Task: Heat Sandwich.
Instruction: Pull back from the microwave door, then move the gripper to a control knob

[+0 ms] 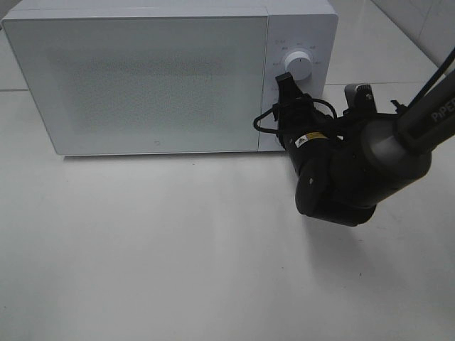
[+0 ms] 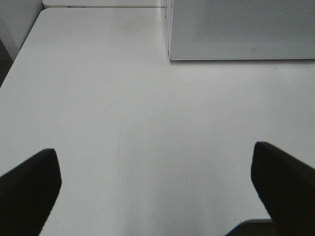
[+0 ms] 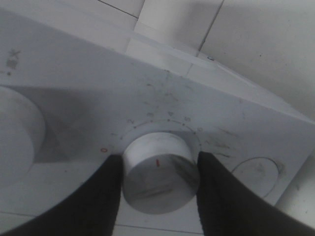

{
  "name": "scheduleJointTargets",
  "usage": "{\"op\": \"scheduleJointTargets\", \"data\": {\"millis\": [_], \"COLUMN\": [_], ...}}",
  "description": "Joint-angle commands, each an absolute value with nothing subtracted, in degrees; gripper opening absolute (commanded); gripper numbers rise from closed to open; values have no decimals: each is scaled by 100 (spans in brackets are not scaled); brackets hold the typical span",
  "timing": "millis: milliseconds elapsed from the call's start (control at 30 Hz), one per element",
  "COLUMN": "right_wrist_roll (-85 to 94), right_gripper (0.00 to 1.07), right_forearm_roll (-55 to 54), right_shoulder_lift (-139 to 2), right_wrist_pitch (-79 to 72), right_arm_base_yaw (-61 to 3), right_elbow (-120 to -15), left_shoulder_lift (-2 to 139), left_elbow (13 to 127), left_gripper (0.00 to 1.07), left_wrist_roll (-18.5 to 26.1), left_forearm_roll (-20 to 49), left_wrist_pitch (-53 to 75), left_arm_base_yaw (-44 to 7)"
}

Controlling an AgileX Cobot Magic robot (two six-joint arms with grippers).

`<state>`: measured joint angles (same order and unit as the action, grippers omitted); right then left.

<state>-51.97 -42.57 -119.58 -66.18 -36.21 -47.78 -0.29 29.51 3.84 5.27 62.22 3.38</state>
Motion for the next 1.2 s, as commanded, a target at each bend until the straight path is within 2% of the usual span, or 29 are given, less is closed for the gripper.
{"op": "scheduleJointTargets", "data": {"millis": [33, 400, 933, 1100, 1200], "right_wrist_roll": [-5890, -7288, -7254, -7087, -7076], "right_gripper": [5, 6, 12, 18, 29], "right_forearm_roll": [-3856, -4102, -4108, -4125, -4269], "right_shoulder_lift": [-11866, -11866, -11866, -11866, -11866], "right_wrist_pitch": [-7265, -7265, -7214, -7214, -7214], "right_arm_base_yaw": [-3621, -3621, -3621, -3621, -3621], "right_elbow": [-4973, -4973, -4973, -4962, -4922], "left_shoulder_lift": [-160, -160, -160, -160, -160], "left_elbow": [2956, 2956, 2956, 2956, 2956], "left_gripper": [98, 98, 98, 98, 98], "left_wrist_roll": [372, 372, 372, 372, 372], "left_forearm_roll": [556, 556, 556, 556, 556], "left_wrist_pitch": [6159, 6159, 6159, 6159, 6159], "left_arm_base_yaw": [304, 304, 304, 304, 304]}}
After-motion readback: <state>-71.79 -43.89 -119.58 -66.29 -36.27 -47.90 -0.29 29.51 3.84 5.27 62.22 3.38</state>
